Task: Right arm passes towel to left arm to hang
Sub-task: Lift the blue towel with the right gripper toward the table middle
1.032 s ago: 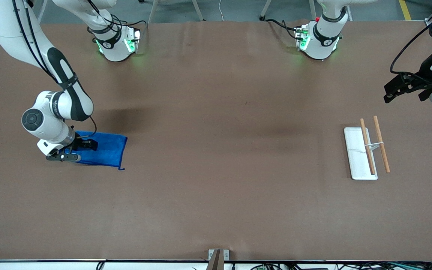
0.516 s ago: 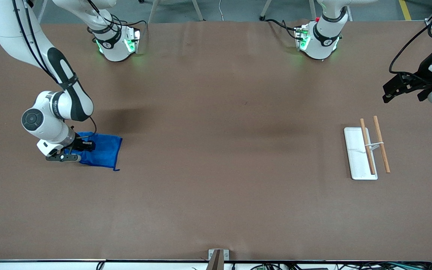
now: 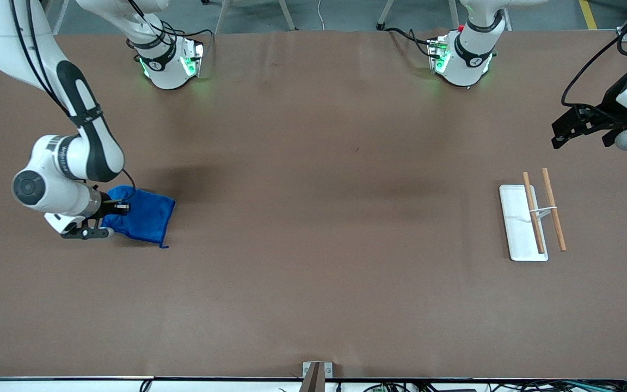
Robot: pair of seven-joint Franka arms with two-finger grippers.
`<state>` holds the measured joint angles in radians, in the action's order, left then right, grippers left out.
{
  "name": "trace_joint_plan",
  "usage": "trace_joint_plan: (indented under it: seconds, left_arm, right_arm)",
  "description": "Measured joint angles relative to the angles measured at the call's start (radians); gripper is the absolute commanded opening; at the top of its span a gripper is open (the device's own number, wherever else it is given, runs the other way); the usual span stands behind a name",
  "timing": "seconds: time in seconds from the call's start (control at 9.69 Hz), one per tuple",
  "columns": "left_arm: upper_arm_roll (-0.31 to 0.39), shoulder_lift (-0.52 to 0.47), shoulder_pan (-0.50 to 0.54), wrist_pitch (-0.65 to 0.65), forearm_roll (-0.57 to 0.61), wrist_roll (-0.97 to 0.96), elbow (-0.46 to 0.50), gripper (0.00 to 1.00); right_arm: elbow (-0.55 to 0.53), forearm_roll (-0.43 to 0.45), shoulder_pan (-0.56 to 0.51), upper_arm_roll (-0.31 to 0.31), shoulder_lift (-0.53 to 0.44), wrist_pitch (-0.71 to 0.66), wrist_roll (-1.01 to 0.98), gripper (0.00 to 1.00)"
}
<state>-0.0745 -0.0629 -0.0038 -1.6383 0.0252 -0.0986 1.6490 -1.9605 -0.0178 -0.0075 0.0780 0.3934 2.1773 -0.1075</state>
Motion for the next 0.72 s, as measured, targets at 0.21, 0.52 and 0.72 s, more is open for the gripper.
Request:
trace_joint_plan:
  seconds: [0.21,0.52,0.72]
  left_arm:
    - [0.0,0.001,0.001,0.0,0.0,0.0,0.001,1.0]
    - [0.001,0.012,0.005,0.0,0.0,0.0,0.002,1.0]
    - [0.002,0.013,0.007,0.0,0.0,0.0,0.001,1.0]
  right_arm:
    - [0.137,-0.112,0.012,-0.028,-0.037,-0.173,0.001,0.01]
    - [0.211,-0.307,0.029,-0.13,-0.043,-0.239,0.098,0.01]
    - [0.219,-0.577,0.047,-0.208,-0.043,-0.231,0.131,0.01]
